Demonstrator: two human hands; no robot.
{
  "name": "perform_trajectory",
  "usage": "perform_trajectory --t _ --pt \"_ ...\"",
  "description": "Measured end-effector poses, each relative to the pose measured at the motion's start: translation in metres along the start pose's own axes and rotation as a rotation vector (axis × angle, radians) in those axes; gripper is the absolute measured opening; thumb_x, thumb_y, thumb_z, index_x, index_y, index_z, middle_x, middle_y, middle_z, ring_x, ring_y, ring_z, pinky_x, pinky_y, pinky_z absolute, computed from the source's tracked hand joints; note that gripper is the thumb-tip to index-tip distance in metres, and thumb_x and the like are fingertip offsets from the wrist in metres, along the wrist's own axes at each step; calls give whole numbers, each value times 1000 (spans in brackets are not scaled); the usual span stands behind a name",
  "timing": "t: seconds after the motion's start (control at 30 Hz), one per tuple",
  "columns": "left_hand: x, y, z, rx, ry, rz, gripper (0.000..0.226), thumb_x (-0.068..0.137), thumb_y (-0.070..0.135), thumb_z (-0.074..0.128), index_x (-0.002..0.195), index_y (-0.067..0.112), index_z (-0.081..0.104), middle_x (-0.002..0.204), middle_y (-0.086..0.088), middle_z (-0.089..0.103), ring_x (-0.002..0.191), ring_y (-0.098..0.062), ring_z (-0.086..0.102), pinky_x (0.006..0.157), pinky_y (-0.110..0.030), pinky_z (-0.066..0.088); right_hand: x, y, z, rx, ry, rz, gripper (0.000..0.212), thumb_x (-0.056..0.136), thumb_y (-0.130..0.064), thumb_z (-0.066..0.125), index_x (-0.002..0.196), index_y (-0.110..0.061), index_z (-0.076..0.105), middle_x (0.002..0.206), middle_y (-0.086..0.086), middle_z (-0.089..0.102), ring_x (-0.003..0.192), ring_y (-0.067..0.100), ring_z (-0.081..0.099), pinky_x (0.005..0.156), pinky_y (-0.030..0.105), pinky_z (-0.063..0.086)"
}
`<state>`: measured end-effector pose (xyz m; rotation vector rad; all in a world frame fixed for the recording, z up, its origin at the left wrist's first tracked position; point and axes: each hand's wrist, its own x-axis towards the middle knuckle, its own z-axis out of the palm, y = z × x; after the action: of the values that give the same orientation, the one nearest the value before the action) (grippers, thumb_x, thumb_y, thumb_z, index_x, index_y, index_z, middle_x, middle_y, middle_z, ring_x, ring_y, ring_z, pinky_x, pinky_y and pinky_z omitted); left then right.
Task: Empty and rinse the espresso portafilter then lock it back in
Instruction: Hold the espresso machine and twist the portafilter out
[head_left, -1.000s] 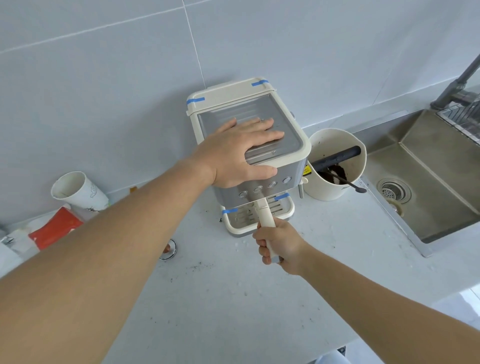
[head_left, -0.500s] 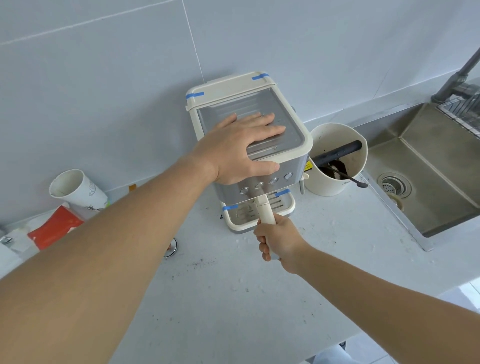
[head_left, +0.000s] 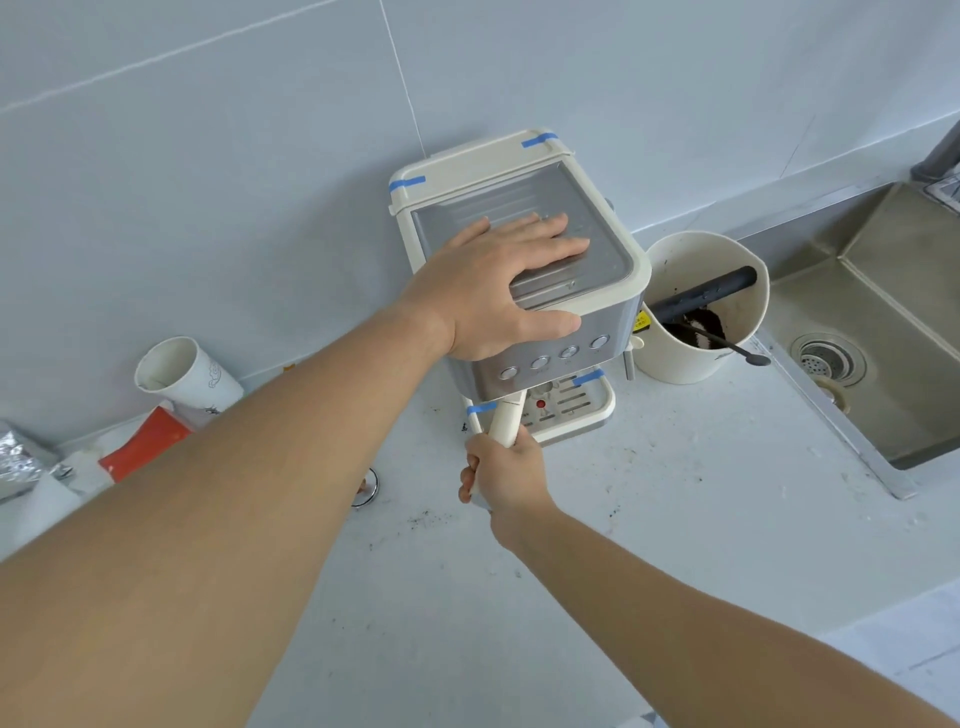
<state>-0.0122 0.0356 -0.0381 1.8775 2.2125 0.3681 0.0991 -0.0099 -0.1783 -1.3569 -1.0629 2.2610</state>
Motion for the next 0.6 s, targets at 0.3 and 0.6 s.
perform_trajectory --t 0.3,0.6 --pt "-3 -3 2 -16 -4 -8 76 74 65 57 144 45 35 160 17 23 147 0 14 121 -37 3 11 15 36 115 16 -17 14 86 -9 58 97 -11 48 70 7 47 41 13 50 59 34 51" --pt "-3 -3 4 -25 -4 -9 76 74 65 56 145 45 36 160 17 23 147 0 14 121 -36 3 22 24 41 148 10 -19 19 90 -20 63 101 -19 48 75 5 51 47 12 57 65 35 54"
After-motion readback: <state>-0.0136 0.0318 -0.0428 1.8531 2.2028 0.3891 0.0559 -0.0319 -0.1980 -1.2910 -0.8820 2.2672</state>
